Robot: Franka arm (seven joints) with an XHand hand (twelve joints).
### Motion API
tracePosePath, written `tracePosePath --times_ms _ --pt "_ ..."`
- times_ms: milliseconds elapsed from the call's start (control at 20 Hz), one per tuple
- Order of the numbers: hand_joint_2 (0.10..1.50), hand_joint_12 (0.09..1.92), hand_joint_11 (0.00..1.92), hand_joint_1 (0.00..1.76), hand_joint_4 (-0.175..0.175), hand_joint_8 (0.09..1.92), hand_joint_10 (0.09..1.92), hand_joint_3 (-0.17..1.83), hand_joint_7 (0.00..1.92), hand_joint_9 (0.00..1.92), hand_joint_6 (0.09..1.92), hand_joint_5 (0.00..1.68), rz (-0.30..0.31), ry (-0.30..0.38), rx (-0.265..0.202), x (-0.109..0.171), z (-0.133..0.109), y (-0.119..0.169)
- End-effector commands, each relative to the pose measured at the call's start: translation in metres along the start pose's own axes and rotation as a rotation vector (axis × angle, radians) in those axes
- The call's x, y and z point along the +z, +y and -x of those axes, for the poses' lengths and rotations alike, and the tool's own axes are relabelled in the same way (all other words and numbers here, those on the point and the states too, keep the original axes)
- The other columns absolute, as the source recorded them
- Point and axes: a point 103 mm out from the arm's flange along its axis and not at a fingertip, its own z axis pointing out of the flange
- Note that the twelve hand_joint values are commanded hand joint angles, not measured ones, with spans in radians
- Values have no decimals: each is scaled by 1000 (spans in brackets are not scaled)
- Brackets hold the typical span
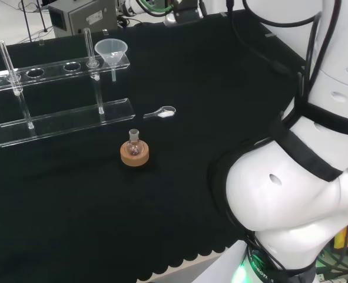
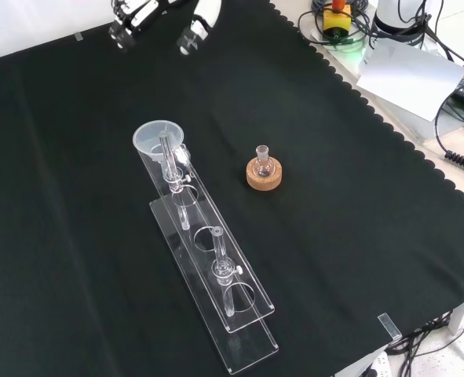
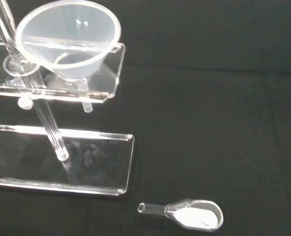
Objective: Pick up the funnel from the transparent funnel stand.
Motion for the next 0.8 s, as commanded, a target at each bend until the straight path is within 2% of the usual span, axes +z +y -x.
tracePosePath --times_ms 50,300,400,450,500,600,800 --pt "1019 1256 0 398 -12 480 634 242 34 138 87 236 -80 -79 -15 32 -25 57" --pt "916 1372 0 590 -34 579 697 248 47 185 87 262 -109 -127 -24 34 -40 66" --pt "849 1411 61 644 -51 654 725 301 55 236 87 274 -135 -144 -27 34 -44 69" --pt "816 1413 102 667 -58 682 734 337 58 264 87 278 -157 -192 29 35 -53 72" --pt "790 1415 137 693 -64 699 741 360 62 284 87 281 -173 -229 43 34 -60 76" --pt "743 1412 183 735 -73 717 744 414 65 310 87 284 -183 -209 3 35 -66 75" --pt "664 1421 228 779 -93 733 758 534 52 324 87 261 -244 -193 -35 38 -70 76"
